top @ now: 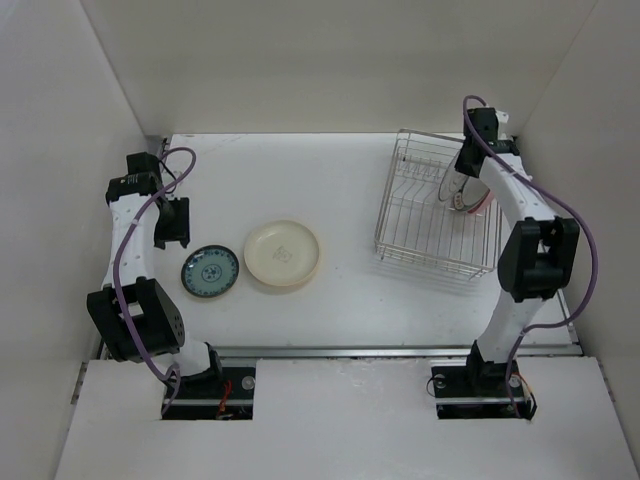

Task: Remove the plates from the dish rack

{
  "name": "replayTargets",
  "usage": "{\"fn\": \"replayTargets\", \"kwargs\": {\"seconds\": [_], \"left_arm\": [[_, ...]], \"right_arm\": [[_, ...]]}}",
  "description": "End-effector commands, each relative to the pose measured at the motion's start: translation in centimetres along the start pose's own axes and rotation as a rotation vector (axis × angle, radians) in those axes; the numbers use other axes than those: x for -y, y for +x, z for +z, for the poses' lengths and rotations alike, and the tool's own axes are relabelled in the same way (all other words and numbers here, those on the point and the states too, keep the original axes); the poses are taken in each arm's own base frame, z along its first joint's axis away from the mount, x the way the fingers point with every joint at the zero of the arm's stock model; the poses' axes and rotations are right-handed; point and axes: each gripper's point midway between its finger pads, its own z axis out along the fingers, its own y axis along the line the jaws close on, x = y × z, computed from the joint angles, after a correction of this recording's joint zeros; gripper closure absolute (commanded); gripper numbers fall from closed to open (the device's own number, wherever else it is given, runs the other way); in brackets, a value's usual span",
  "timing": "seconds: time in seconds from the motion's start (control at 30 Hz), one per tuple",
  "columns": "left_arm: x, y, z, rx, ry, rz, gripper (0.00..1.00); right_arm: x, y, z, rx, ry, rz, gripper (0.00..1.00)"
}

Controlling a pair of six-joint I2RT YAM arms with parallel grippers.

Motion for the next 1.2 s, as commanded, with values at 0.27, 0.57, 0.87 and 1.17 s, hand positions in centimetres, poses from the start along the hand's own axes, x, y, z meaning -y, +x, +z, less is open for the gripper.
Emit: {"fn": "replayTargets", "kwargs": {"seconds": [0.27, 0.57, 0.87, 1.17], "left_arm": [[6.0, 1.3, -3.6, 0.017, 0.196, 0.191, 0.32], [12.6, 0.4, -9.5, 0.136, 0.553, 0.308, 0.10], [15.8, -0.8, -9.6, 0.193, 0.674, 0.328, 0.06], [16.3, 0.5, -5.3, 0.084, 0.578, 0.361, 0.09]], "right_arm": [[2.0, -9.0, -13.9, 0.352, 0.027, 0.046, 1.00], [-14.6, -2.3, -24.6, 0.385, -0.907, -0.164, 1.00], [-26.2, 13.1, -34.9, 0.089, -1.761, -0.428, 1.00], [-30.1, 17.8, -37.8, -0.051, -1.941, -0.487, 1.00]]}}
